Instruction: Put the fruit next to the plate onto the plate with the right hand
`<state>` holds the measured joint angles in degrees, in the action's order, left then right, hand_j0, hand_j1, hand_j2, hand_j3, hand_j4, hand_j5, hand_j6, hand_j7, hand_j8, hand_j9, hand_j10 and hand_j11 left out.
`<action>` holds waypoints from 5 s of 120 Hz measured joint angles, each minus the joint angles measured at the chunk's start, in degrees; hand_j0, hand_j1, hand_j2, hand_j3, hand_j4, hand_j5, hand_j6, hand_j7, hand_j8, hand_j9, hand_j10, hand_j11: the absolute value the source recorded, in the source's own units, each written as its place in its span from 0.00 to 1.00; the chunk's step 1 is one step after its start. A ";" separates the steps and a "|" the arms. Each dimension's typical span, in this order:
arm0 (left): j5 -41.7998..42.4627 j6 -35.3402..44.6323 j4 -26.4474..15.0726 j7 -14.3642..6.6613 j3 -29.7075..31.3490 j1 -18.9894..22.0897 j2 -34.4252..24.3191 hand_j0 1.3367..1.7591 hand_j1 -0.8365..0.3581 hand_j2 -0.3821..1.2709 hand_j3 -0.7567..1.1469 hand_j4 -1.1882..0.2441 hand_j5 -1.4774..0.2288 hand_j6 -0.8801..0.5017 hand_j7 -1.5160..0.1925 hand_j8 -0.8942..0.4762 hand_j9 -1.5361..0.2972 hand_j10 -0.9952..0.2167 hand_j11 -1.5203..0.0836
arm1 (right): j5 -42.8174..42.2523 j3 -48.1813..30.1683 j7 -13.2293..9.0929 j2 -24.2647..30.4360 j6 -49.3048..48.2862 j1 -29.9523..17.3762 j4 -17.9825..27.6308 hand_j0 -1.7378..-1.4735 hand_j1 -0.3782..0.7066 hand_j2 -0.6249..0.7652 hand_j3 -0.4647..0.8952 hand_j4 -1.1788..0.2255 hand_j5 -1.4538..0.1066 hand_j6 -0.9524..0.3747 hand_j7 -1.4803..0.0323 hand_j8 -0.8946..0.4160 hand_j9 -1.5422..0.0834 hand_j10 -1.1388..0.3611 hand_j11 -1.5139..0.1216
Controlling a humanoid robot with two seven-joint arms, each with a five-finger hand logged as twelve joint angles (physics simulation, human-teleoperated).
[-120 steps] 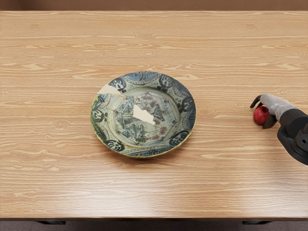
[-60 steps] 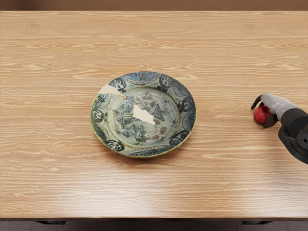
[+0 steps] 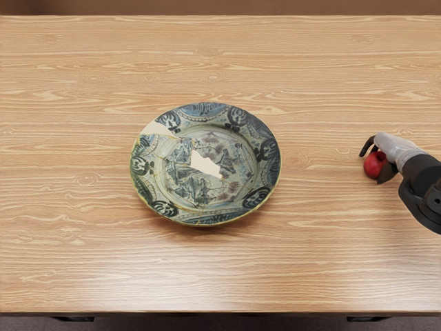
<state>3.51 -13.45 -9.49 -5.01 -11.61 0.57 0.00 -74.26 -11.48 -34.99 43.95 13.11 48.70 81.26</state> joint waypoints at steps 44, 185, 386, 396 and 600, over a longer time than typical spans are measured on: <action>0.00 0.00 0.00 0.00 0.00 0.01 0.00 0.76 0.99 0.23 0.40 0.83 0.87 0.64 0.89 0.65 0.84 0.82 0.95 | 0.34 -0.83 0.01 2.38 -0.01 0.22 4.68 0.31 0.56 0.55 0.34 0.43 0.46 0.35 0.49 0.33 0.49 0.38 0.47; 0.10 0.00 0.23 0.00 -0.44 1.37 0.00 0.76 0.99 0.23 0.40 0.83 0.87 0.64 0.89 0.65 0.84 0.82 0.95 | 19.09 2.62 0.00 -1.63 -5.11 25.04 15.70 0.30 0.57 0.56 0.34 0.40 0.36 0.39 0.42 0.39 0.42 0.33 0.40; 0.00 0.00 0.44 0.00 0.10 0.84 0.00 0.76 0.99 0.23 0.40 0.83 0.87 0.64 0.89 0.65 0.84 0.82 0.95 | 26.18 10.13 -0.01 -28.34 -2.79 34.85 2.25 0.30 0.16 0.48 0.34 0.73 0.79 0.65 0.84 0.62 0.82 0.67 0.79; 0.00 0.00 0.44 0.00 0.10 0.84 0.00 0.76 0.99 0.23 0.40 0.83 0.87 0.64 0.89 0.65 0.84 0.82 0.95 | 26.36 9.19 -0.01 -27.12 -2.66 34.14 3.64 0.30 0.12 0.47 0.34 0.76 0.84 0.67 0.89 0.64 0.86 0.70 0.84; -0.26 0.00 0.52 0.00 0.09 0.84 0.00 0.76 0.99 0.23 0.40 0.83 0.87 0.64 0.89 0.65 0.84 0.82 0.95 | 105.84 -19.21 -0.01 17.01 -48.15 0.41 3.08 0.30 0.03 0.45 0.34 0.84 0.93 0.72 0.98 0.69 0.95 0.76 0.93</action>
<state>3.25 -13.45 -8.97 -5.01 -11.53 1.41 0.00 31.58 -30.69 -35.00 60.96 -35.03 49.11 84.34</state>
